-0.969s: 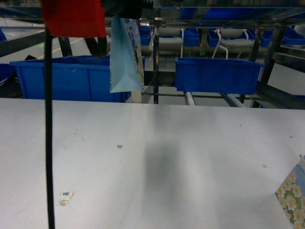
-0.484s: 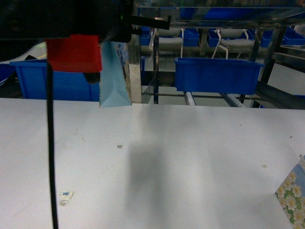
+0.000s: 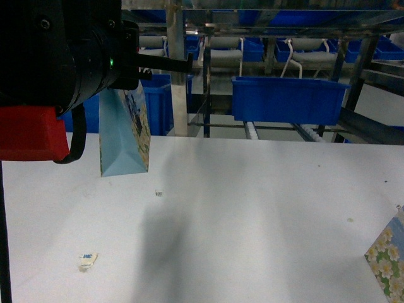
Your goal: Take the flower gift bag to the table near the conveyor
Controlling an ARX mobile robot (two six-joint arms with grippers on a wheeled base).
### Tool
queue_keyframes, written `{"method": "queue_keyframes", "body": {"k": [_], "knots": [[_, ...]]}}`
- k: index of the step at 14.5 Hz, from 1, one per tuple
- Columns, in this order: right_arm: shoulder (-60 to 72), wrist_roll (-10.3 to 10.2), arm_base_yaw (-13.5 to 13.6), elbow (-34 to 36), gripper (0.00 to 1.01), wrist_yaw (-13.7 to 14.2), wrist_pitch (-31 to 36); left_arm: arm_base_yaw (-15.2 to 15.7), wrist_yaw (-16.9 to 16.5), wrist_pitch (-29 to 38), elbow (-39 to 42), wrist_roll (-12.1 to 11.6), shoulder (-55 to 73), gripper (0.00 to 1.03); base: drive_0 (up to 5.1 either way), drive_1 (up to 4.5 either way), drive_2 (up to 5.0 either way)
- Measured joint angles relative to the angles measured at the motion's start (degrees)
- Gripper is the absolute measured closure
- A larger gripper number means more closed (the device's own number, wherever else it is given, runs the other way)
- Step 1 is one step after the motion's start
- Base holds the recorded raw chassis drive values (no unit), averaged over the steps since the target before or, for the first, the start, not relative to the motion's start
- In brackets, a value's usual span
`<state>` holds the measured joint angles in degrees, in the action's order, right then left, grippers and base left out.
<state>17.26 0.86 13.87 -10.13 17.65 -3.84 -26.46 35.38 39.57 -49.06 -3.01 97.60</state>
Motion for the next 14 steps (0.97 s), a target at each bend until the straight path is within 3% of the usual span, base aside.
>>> {"method": "queue_keyframes", "body": {"k": [8, 11, 14], "knots": [[0.0, 0.0, 0.0, 0.0, 0.03, 0.0, 0.0, -0.85, -0.39, 1.44, 1.73, 1.64, 4.15, 1.01, 0.0, 0.0, 0.0], [0.0, 0.0, 0.0, 0.0, 0.03, 0.0, 0.0, -1.31, 0.04, 0.98, 4.76, 3.04, 3.26, 1.01, 0.0, 0.0, 0.0], [0.0, 0.0, 0.0, 0.0, 0.03, 0.02, 0.0, -1.97, -0.31, 0.37, 2.34, 5.68, 7.08, 1.01, 0.0, 0.0, 0.0]]}}
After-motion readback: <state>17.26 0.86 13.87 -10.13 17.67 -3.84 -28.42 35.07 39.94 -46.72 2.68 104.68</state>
